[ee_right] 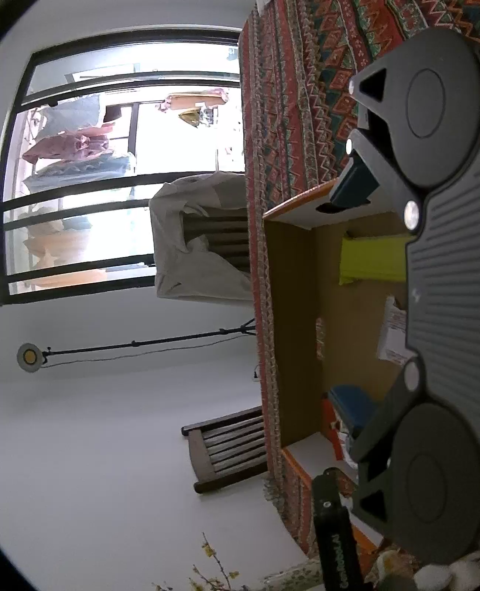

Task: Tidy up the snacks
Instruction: 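Lower both white packets into the cardboard box and open both tools, then withdraw both tools from the box back over the snack pile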

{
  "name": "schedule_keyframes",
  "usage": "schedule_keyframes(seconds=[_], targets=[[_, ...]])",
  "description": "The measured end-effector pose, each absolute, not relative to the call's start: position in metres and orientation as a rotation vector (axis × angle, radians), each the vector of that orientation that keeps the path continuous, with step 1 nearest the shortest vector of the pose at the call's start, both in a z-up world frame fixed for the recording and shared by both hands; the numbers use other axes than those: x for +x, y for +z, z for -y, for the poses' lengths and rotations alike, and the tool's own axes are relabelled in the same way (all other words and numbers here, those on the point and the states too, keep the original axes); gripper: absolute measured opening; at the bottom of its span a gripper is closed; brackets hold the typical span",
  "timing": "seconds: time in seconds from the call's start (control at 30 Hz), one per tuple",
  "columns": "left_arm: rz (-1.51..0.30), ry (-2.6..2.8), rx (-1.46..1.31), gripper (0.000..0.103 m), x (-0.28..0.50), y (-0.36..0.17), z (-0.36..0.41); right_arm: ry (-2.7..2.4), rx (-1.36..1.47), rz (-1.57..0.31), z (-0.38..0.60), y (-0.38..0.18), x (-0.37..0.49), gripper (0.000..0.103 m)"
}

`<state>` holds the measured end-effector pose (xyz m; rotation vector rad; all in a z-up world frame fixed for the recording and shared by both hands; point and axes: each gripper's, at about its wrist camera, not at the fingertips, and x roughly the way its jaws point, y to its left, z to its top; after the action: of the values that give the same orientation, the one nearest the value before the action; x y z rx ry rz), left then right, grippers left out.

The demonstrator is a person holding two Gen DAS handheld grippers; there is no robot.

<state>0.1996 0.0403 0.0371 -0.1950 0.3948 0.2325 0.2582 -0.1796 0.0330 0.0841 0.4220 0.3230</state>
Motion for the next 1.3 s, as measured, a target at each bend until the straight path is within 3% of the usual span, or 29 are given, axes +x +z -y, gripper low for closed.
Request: schedule_keyframes(seconds=[0.77, 1.3], targets=[[-0.288, 0.198, -0.172, 0.103, 0.126, 0.094, -0.032, 0.334, 0.052, -0.301, 0.190, 0.087, 0.212, 0.103], [-0.409, 0.234, -0.172, 0.103, 0.059, 0.040, -0.063, 0.342, -0.025, -0.391, 0.236, 0.050, 0.131, 0.103]])
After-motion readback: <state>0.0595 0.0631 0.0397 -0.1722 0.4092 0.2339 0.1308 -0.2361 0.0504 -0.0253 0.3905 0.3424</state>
